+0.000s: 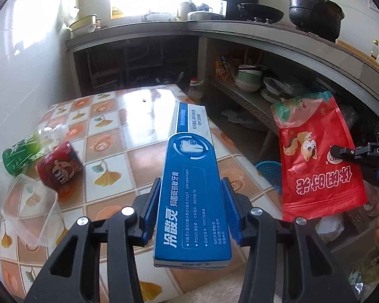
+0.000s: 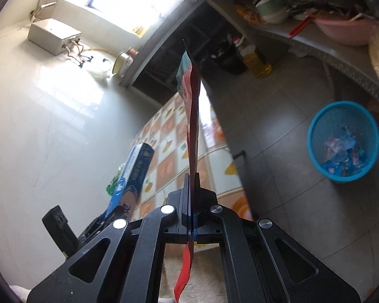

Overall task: Collect trash
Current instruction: 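Carry the snack bag and toothpaste box over the blue wastebasket with both tools, then open both grippers to drop the bag and box into the wastebasket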

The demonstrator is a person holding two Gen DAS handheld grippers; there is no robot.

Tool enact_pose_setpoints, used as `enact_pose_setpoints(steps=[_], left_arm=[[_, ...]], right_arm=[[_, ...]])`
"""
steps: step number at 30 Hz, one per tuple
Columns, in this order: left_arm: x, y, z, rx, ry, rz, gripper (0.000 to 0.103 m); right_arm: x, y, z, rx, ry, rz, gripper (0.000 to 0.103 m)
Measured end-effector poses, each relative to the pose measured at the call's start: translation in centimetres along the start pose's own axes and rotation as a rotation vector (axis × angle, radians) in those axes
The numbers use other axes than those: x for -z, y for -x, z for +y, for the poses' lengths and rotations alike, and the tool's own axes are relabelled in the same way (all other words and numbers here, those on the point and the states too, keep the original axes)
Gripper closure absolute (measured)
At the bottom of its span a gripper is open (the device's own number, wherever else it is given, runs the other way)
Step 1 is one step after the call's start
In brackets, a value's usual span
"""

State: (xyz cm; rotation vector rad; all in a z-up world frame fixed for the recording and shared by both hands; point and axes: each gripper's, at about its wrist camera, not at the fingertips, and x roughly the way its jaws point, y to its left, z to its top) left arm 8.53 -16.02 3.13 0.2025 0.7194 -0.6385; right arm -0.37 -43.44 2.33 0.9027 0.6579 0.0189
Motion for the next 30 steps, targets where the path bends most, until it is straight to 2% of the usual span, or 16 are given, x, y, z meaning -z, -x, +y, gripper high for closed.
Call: enact_pose_setpoints(steps=[3,6,9,12,15,21,26,29,30], left_arm=[[-2.1,-1.3,-2.8,0.089,-0.038,0.006,0.058],[-4.3,-3.9,-5.6,0.204,-0.050,0.067,0.058],[-6.2,-7.9,-8.8,0.304,-0.053,0.171,0.058],[-7.2,-12.3,-12.0,0.346,-0.068,0.274,0.058],[-7.3,-17.7,-15.2,0.389,-0.063,0.420,0.058],[-6.2,-27.5,-21.1,0.356,-0.125,0.610,0.058],[-5.6,-32.7,-24.2,0.334,-0.133,0.676,0.057],[-5.5,-35.5,-25.8,0.355,-0.118,0.695,0.056],[-5.4,-36.0,-25.9,0.354,-0.114,0.695,0.052]], right_arm=[[-0.2,2.8,-1.8,0.149,0.005,-0.085,0.103],[0.1,4.3,-4.1,0.257,-0.020,-0.122,0.103],[0.8,4.2,-7.3,0.346,-0.069,-0.111,0.103],[1.5,3.3,-10.2,0.412,-0.123,-0.082,0.103],[1.7,1.9,-13.2,0.447,-0.170,-0.047,0.103],[0.5,-2.1,-18.7,0.470,-0.275,0.023,0.103],[-2.0,-4.9,-22.3,0.487,-0.335,0.033,0.103],[-3.8,-6.7,-24.1,0.511,-0.347,0.029,0.093],[-4.2,-7.5,-24.8,0.513,-0.348,0.042,0.073]])
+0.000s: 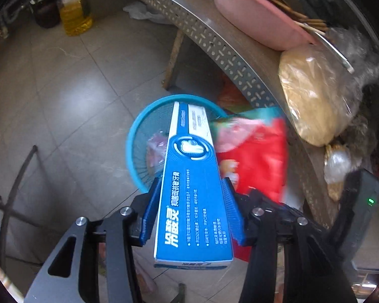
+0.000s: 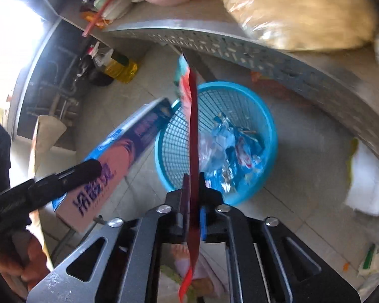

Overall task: Collect trash
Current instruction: 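Open both grippers to drop the bag and box into the wastebasket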

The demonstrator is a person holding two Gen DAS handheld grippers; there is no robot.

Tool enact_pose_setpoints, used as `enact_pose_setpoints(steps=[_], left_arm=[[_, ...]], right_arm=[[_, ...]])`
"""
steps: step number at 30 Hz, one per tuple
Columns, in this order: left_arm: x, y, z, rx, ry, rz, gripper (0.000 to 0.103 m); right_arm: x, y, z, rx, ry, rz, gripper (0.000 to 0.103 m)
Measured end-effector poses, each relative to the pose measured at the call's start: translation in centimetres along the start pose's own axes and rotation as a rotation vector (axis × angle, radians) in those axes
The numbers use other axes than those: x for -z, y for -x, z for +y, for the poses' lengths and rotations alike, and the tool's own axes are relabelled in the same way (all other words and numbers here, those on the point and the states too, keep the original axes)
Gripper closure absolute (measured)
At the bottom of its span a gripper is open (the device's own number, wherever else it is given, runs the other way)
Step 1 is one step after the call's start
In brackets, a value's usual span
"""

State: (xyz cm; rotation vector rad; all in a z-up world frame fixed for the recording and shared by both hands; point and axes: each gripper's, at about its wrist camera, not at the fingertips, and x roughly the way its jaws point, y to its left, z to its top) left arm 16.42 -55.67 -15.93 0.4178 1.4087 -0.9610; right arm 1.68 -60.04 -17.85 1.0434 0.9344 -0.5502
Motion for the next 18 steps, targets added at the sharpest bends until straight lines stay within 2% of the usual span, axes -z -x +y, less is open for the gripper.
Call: enact_pose_setpoints(steps=[1,2,4,6,8,13,17,18], left_arm=[[-0.2,-0.4,0.1,-0.009,0.009,-0.008,0.049],[-0.4,-0.7,0.3,-0.010,0.020,-0.016,0.044],[-0.3,-0.7,0.9,0.014,0.050,-0.013,0.042],[-0.2,-0.1,1.4,0.048,0.062,-0.016,0.041],[0.2,0.9,1.5,0.050,0.045,-0.038,0.041],[1.4,4.4,1.9,0.084,0.043,-0.100,0.040],[3.8,8.4,1.9,0.101,0.023,-0.174,0.036],[4.4,9.1,1.9,0.104,0.016,-0.190,0.033]], right_arm=[[-0.4,-1.0,0.0,0.048,0.009,0.012,0.051],[-0.6,-1.9,0.0,0.119,0.027,0.011,0.049],[-0.3,-2.9,0.0,0.242,0.074,-0.012,0.049],[0.7,-2.7,0.0,0.295,0.103,-0.037,0.047],[1.8,-1.9,0.0,0.338,0.125,-0.070,0.046],[3.9,0.4,-0.5,0.374,0.137,-0.132,0.046],[5.6,2.7,-0.1,0.345,0.138,-0.161,0.045],[5.8,3.0,-0.2,0.331,0.140,-0.160,0.042]])
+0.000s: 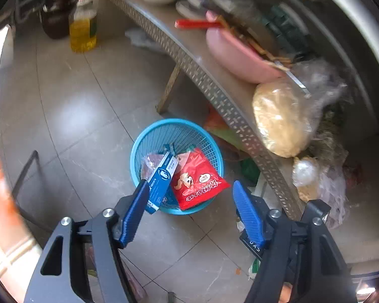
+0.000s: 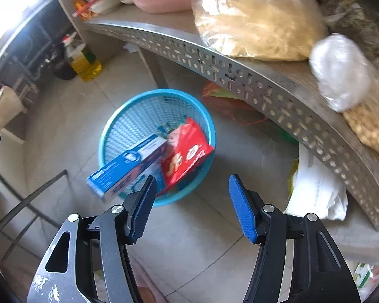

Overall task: Collect trash
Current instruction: 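Open both grippers to drop the bag and box into the wastebasket, then move both tools back toward the table items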

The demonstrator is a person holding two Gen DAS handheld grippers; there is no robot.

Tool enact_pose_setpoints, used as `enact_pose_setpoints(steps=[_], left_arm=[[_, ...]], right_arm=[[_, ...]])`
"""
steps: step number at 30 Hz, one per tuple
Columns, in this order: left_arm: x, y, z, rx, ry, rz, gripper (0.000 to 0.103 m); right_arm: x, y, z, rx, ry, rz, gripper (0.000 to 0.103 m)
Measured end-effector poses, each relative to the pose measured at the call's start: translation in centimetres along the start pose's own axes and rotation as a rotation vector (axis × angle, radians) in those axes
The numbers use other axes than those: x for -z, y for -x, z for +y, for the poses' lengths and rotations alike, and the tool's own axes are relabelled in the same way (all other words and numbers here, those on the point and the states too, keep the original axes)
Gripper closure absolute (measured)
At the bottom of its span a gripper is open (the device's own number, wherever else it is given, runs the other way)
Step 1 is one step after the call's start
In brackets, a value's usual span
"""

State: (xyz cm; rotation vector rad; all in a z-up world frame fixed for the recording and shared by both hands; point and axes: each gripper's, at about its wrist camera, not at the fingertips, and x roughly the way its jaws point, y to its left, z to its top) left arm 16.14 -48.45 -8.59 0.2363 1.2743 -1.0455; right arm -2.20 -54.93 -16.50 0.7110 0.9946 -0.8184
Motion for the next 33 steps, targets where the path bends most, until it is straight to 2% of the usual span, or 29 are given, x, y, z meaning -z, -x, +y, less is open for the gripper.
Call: enact_pose_setpoints(steps=[3,7,11,16,20,26,30,33], left_arm=[[1.9,2.9,0.1,0.003,-0.032,-0.037,0.029],[4.8,7.3,1.2,-0.038,-0.035,-0.116,0.027],[8.4,12.9,2.8,-0.060,-0.011,-0.234,0.021],[13.7,19.4,5.3,-0.119,-0.006,-0.377,0.015],[18.5,24.0,8.2,-0.216,0.050,-0.470,0.014],[25.6,29.5,12.3,-0.311,0.163,-0.556,0.013],[30.3,32.3,15.0,-0.407,0.228,-0.612,0.013],[32.8,34.0,16.8,-0.446,0.280,-0.655,0.013]], right_arm=[[0.4,1.0,0.4,-0.038,0.008,0.010,0.035],[1.0,3.6,1.4,-0.105,0.030,-0.016,0.032],[0.9,6.7,3.3,-0.189,0.074,-0.059,0.031],[0.8,10.9,6.4,-0.285,0.160,-0.134,0.023],[1.1,13.4,9.5,-0.372,0.224,-0.151,0.022],[1.7,15.8,15.2,-0.484,0.343,-0.133,0.022],[2.9,17.2,19.7,-0.560,0.441,-0.107,0.020],[3.7,17.9,23.4,-0.632,0.504,-0.057,0.020]])
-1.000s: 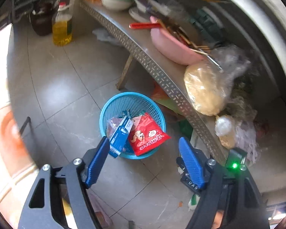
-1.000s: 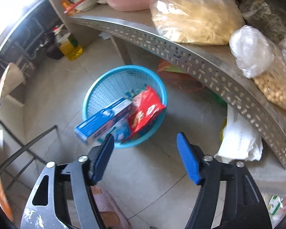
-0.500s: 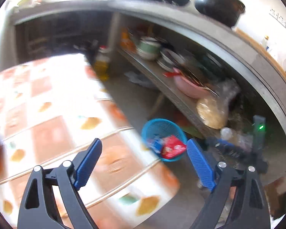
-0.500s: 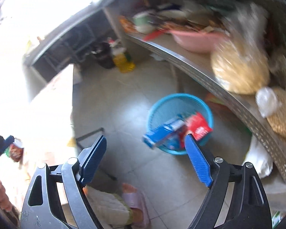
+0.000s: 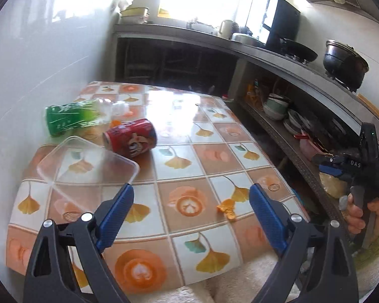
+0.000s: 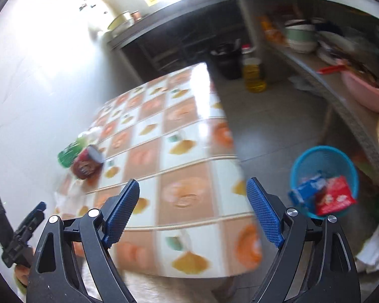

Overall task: Collect trash
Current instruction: 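Move both tools back toward the table items, then grasp the red can with the right gripper while the left grasps the clear container rim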

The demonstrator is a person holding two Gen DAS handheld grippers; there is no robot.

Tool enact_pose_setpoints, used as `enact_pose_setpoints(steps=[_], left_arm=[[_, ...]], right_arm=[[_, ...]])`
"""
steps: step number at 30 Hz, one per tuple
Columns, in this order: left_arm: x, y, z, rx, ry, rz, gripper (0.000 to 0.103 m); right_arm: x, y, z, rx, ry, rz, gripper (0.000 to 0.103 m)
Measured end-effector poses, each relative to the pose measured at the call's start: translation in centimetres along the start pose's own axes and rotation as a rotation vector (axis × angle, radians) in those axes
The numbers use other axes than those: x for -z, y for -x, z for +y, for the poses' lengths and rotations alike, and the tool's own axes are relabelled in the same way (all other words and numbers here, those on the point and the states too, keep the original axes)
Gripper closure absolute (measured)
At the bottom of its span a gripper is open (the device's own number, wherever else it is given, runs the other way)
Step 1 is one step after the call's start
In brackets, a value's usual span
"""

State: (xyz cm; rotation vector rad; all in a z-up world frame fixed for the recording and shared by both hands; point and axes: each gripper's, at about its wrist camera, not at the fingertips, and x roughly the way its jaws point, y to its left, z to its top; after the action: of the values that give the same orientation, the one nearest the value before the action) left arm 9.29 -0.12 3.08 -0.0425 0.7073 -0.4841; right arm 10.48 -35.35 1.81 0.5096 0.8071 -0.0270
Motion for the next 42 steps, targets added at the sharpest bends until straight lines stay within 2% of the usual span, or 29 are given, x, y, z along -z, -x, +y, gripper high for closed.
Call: enact_pose_setpoints(steps=[5,9,11,18,21,25,29,35,42], left_arm=[[0.3,1.8,3.7,-0.057,0.038,-0.047,0.013],[1.2,2.5,5.8,-0.077,0.061,-0.059,0.013],[1.7,2.8,6.0,-0.072,0.059,-0.064,0.013],[3.7,3.2,3.8,0.069,-0.036,-0.089,0.013],[4.2,2.9,3.1,0.074,-0.060,-0.092,0.013],[4.3,2.6,3.9,0.042,-0.049,-0.103,0.013],[3.7,2.8,5.9,-0.022,0.018,-0.131,0.016],[3.1,1.5,9.6,-0.100,0.164,-0.089,0.031],[2.8,-0.8,13.3,-0.136,0.321,-0.009,0.047]], right_arm=[[-1.5,-3.4,5.1,-0.187,0.026,0.115,0.020],[-1.8,-5.3,8.7,-0.260,0.031,0.195,0.020],[-1.7,-5.9,10.2,-0.272,0.042,0.226,0.020],[-0.9,-7.0,12.5,-0.255,0.071,0.279,0.020],[-0.4,-7.8,12.4,-0.264,0.045,0.306,0.020],[-0.1,-9.4,12.9,-0.301,-0.016,0.348,0.020],[-0.5,-11.3,14.8,-0.372,-0.055,0.396,0.020],[-1.3,-15.8,18.0,-0.467,-0.161,0.525,0.020],[-2.0,-22.5,20.8,-0.423,-0.336,0.626,0.020]])
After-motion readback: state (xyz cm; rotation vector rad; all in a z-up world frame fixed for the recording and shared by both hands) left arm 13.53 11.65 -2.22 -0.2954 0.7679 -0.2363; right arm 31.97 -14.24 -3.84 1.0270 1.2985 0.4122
